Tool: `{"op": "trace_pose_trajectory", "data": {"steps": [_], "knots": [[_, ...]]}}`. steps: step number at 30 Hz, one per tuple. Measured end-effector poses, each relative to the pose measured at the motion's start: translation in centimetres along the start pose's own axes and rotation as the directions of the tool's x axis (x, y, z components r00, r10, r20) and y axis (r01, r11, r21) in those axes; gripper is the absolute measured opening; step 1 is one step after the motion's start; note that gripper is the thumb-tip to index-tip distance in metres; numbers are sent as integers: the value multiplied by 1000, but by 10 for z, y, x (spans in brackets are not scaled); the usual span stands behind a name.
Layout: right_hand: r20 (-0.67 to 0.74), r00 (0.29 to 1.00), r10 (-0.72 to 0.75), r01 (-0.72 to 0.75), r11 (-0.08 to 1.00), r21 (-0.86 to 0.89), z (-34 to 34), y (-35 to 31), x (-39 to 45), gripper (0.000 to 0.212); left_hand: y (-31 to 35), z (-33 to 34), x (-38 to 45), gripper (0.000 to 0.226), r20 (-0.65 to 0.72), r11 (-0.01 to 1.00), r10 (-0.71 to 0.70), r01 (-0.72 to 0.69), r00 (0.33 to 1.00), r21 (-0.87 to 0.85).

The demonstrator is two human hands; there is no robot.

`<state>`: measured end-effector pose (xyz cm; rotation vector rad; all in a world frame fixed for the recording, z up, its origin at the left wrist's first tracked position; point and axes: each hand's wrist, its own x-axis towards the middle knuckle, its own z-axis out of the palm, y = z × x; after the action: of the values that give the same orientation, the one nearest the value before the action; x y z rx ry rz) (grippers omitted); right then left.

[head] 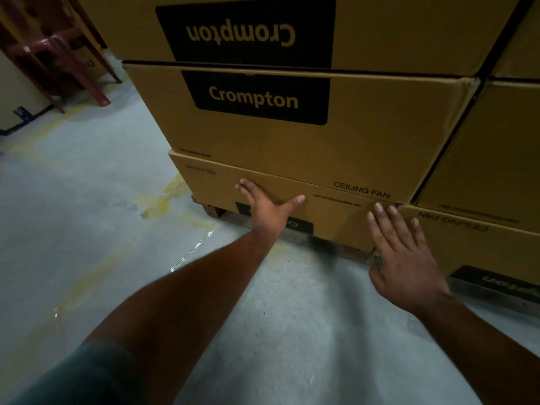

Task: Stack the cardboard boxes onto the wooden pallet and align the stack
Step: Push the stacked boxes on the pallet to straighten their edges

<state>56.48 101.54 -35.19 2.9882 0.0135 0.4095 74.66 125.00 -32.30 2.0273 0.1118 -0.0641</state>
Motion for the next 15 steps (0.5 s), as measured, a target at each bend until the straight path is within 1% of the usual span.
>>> {"op": "trace_pose_trajectory", "data": {"steps": [2,3,7,11,13,15], "knots": [[-34,998,-57,56,998,-32,3,9,-7,91,0,4,-8,153,14,1000,1,-1,1000,-2],[-42,997,-65,63,997,-50,4,13,-13,90,2,8,-14,153,21,1000,4,-4,1000,-10],[-54,997,49,-53,995,-84,5,29,-40,84,16,36,-38,153,38,998,6,-4,999,-63],[-24,1000,3,-6,993,-121,-1,44,-45,83,27,54,-51,150,32,999,-12,14,999,-45],[0,1000,21,-21,992,-124,-4,40,-44,81,26,56,-52,150,28,999,-5,6,1000,-50],[68,996,49,-40,990,-132,-6,34,-43,82,22,56,-55,152,45,998,1,1,999,-56]]}}
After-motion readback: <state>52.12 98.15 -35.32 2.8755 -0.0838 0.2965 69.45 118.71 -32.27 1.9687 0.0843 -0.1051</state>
